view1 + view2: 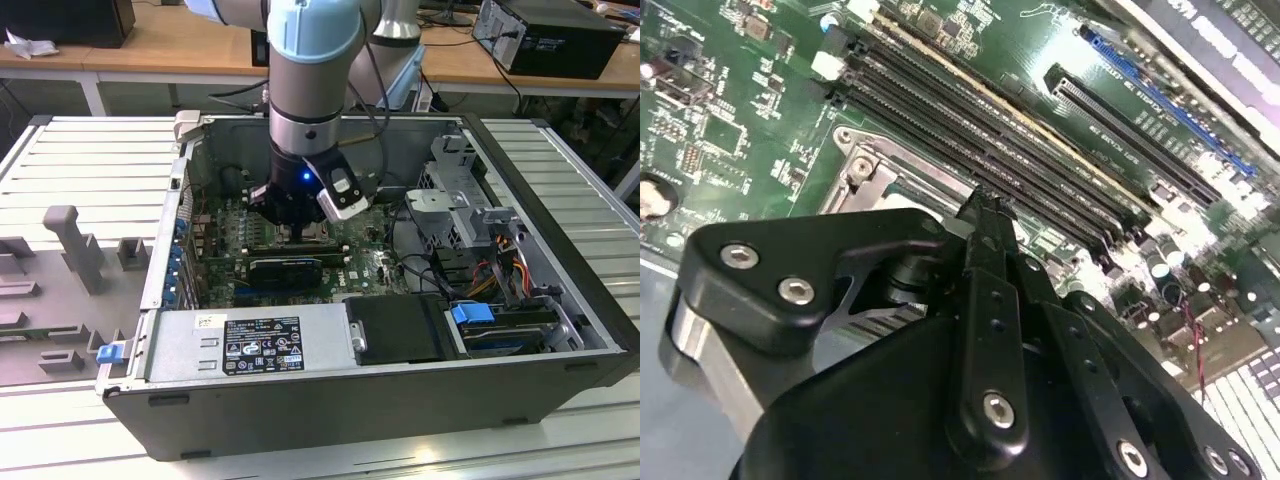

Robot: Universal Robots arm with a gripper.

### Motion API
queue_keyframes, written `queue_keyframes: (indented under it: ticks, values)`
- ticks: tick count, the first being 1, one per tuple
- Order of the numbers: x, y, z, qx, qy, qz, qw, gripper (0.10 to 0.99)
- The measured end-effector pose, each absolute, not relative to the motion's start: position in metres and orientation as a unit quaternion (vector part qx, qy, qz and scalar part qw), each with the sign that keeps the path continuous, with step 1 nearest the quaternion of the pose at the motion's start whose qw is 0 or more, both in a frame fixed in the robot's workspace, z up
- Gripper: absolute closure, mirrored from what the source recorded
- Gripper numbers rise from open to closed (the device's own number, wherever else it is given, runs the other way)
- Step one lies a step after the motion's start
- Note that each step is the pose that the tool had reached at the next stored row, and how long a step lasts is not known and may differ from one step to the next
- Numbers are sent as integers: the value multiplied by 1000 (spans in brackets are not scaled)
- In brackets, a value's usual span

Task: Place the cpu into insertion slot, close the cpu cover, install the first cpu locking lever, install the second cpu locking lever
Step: 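Install the second cpu locking lever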

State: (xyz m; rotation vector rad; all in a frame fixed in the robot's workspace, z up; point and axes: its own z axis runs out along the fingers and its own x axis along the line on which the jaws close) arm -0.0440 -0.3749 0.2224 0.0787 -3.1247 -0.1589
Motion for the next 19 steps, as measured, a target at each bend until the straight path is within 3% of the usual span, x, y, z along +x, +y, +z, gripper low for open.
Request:
queue_keyframes:
  ticks: [19]
  values:
    - [-71, -391, 210, 34, -994, -106, 5, 980]
